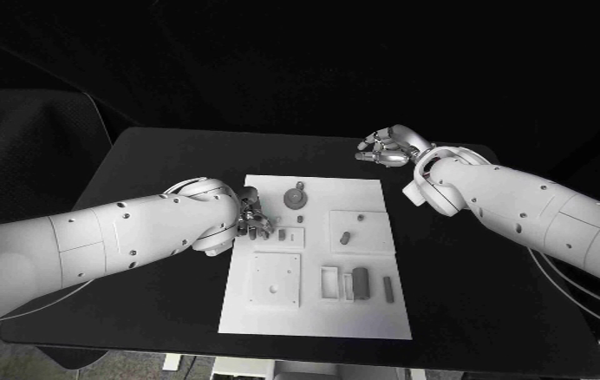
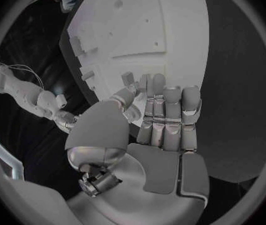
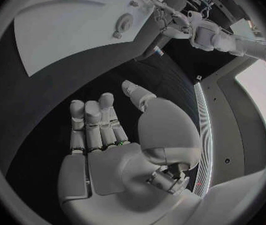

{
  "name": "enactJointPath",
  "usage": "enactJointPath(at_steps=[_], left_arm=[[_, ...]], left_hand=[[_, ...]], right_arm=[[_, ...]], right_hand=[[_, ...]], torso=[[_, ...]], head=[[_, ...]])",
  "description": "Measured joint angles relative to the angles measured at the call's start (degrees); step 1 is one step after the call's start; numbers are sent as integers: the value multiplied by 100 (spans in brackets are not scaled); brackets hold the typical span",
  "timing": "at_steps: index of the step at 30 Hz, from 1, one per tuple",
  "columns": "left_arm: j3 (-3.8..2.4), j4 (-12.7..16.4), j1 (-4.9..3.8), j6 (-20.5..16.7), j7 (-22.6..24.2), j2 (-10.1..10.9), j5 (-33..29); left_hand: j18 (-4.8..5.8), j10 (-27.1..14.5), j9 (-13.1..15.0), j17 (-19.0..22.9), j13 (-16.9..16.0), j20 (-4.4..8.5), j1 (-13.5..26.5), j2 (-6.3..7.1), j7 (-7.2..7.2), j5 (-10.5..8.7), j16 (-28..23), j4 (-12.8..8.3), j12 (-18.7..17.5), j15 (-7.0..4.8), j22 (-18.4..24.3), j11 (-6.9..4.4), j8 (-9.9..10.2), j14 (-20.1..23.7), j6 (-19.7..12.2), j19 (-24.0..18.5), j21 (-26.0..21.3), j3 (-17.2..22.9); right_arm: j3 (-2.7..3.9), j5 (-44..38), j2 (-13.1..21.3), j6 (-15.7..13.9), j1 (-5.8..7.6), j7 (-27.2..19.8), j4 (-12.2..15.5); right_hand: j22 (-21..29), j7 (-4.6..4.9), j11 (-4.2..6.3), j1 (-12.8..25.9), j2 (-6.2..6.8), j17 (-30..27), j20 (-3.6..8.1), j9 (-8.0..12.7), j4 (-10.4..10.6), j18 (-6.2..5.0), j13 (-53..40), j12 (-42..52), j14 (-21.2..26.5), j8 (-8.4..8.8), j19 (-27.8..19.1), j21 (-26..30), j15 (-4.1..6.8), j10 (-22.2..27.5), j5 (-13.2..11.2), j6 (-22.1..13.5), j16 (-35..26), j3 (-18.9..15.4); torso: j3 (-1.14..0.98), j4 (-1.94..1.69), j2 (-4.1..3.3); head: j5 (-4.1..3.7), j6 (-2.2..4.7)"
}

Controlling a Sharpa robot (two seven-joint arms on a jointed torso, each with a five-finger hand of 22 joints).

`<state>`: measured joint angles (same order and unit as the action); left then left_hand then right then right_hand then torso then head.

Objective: Assemble the parts on the task board

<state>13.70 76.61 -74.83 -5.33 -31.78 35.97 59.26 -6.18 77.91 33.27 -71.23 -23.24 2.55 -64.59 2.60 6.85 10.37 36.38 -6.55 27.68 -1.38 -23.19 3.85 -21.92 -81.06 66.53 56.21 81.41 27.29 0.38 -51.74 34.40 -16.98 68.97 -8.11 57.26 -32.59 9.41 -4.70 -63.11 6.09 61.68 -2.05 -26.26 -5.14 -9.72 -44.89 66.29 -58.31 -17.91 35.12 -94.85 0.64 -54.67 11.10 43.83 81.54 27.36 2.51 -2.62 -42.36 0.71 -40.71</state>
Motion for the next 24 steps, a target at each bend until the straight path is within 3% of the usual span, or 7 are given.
enactJointPath(at_steps=[24], left_arm=[[-10,-120,24,7,4,-64,108]], left_hand=[[-2,18,94,2,-1,-21,49,48,0,0,-1,46,0,14,2,-19,1,-23,0,20,0,-12]], right_arm=[[0,1,1,4,-16,0,1]], right_hand=[[0,-1,0,0,0,-6,0,0,0,0,2,0,0,0,0,0,0,0,0,1,0,0]], torso=[[4,0,-1]], head=[[-18,-24]])
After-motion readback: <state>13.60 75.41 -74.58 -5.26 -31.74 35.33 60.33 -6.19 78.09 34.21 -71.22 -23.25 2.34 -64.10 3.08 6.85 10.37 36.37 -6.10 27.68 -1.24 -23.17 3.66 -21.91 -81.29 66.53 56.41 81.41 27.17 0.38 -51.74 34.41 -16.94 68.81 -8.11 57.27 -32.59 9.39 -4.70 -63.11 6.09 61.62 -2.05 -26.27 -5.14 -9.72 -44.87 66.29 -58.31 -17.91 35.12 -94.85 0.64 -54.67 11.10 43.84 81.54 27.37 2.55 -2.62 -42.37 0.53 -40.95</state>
